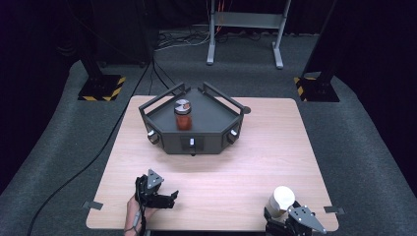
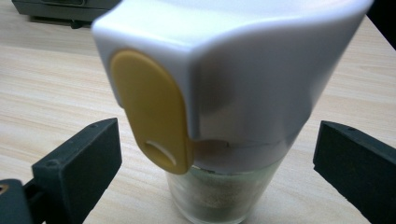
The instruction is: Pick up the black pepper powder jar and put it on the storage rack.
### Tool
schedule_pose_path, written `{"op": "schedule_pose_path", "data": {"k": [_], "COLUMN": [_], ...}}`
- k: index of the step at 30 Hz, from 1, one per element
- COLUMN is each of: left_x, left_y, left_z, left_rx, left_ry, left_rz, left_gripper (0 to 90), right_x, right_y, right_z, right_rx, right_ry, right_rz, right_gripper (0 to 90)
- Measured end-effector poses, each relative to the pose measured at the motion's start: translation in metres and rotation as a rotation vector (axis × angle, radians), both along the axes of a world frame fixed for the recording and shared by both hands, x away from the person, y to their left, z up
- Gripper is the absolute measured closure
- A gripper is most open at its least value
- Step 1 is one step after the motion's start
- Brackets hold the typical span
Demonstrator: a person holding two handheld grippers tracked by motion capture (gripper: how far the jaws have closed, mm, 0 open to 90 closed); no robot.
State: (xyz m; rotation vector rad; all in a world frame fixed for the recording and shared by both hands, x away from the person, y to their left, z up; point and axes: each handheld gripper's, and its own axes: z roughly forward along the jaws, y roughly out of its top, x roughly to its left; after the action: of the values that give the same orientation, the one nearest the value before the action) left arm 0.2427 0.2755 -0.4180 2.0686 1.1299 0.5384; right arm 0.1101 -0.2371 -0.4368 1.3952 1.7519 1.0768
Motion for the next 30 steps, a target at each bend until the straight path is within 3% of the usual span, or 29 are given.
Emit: {"op": "schedule_pose_path", "data": {"k": [14,20,30], "left_x": [0.0,0.002,0.002], "left_y": [-0.006,-0.008,-0.006], "left_z": [-0.011,-0.018,-0.019], "left_rx": [-0.003,0.007,0.001], "left_ry": [0.028,0.048,0.05], "left_rz": [0.005,-0.008,-0.006], "left_gripper": [0.2,0.2,0.3], "right_x": [0.013,0.016,0.018], "right_y": [-0.002,-0.003,-0.007], "right_z": [-0.006,-0.01,-0.014], "right_rx": [0.005,-0.004,0.009], "right_ry": [-0.021,-0.004,0.017], "right_rz": [0.01,0.031,0.029], "right_gripper": [0.0,14.0,27.1]}}
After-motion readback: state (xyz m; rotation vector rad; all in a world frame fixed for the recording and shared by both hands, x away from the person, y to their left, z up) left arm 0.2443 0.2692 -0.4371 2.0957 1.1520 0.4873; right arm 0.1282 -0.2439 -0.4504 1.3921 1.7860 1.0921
